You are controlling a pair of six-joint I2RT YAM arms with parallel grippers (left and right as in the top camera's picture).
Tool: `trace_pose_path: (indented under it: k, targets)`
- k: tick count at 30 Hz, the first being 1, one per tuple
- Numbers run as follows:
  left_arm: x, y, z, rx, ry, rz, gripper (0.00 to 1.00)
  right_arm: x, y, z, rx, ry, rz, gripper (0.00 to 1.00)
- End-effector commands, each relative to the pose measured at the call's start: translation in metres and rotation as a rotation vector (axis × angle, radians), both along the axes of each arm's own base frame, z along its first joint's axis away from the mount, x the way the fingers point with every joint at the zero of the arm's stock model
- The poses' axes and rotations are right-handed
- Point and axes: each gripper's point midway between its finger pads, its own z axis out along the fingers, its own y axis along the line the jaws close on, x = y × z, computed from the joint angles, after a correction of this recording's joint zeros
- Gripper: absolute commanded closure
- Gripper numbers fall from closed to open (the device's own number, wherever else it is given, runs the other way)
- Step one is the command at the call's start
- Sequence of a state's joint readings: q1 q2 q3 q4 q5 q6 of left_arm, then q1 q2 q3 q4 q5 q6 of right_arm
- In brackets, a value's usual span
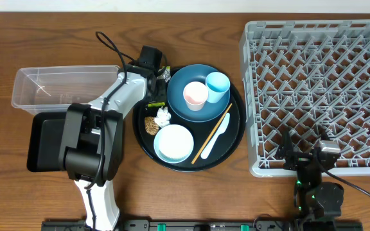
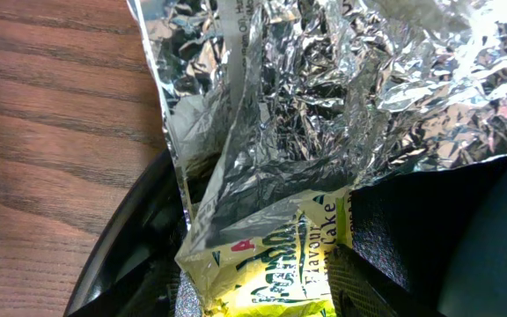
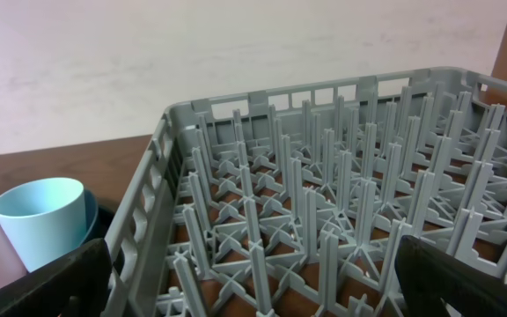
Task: Sort waste into correct bins and load items into the dishwasher rack
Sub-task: 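Close the left gripper on the wrapper and foil, then carry the wrapper to the clear bin and release it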
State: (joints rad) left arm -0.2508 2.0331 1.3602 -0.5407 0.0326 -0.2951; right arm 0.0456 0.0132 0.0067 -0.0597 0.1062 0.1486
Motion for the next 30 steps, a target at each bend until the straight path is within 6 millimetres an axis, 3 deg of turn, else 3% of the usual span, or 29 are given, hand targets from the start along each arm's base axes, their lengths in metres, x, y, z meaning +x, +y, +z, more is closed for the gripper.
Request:
trace_pose_path:
  k: [1, 16, 23, 26, 30]
  targets:
    - [0.0, 0.001, -0.003, 0.017, 0.001, 0.007, 0.48, 0.0, 0.0, -0.002, -0.012, 0.006, -0.001, 0.01]
    - [-0.005, 0.003, -0.007, 0.016, 0.017, 0.025, 0.76, 0.0, 0.0, -0.002, -0.012, 0.006, -0.001, 0.01]
    - [-0.004, 0.003, -0.003, 0.013, 0.007, 0.025, 0.81, 0.0, 0.0, -0.002, -0.012, 0.006, -0.001, 0.01]
    - [-0.003, 0.002, 0.0, 0.012, 0.0, 0.025, 0.94, 0.0, 0.0, -0.002, -0.012, 0.006, -0.001, 0.01]
    - [-0.002, 0.002, 0.008, 0.008, -0.015, 0.025, 0.94, 0.0, 0.0, -0.002, -0.012, 0.006, -0.001, 0.01]
